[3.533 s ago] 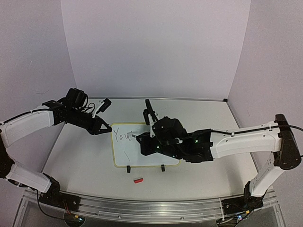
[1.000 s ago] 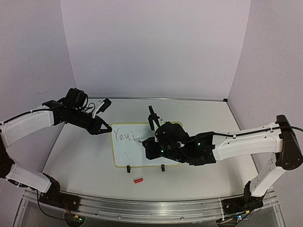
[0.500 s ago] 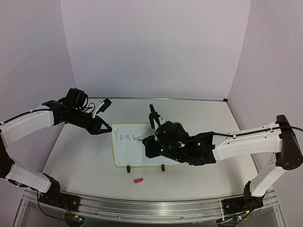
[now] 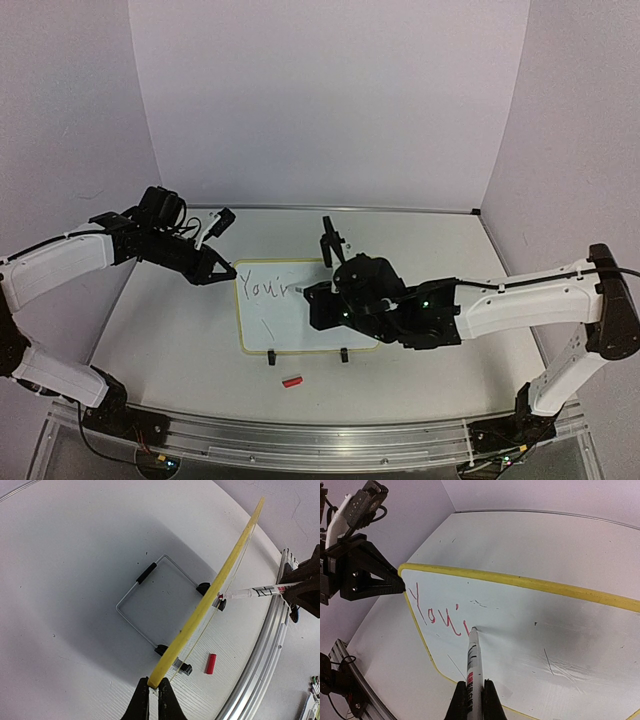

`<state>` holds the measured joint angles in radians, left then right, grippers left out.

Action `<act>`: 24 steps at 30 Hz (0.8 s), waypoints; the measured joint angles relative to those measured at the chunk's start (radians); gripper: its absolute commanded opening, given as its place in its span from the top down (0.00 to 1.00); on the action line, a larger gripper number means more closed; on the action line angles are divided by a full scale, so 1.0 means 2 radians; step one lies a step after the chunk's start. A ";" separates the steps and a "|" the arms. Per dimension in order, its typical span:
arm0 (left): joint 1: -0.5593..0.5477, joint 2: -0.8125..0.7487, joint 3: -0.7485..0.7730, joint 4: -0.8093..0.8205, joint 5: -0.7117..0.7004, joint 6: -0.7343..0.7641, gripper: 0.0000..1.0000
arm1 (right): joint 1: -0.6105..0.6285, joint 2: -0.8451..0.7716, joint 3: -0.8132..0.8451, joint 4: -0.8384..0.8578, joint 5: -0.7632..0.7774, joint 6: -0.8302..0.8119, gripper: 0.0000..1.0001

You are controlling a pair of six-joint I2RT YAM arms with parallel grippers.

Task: Write a sentence on the whiteboard

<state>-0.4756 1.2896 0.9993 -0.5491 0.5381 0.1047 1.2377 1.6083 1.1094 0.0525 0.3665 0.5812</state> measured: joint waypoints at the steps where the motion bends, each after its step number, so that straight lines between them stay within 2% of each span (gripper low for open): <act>1: 0.000 0.000 0.000 0.000 0.000 0.000 1.00 | 0.000 0.000 0.000 0.000 0.001 0.000 1.00; 24: -0.001 0.000 0.000 0.000 0.000 0.000 1.00 | -0.001 -0.033 -0.034 0.004 -0.003 0.002 1.00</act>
<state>-0.4782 1.2896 0.9993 -0.5491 0.5385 0.1047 1.2350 1.5421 1.0416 0.0601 0.3596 0.5846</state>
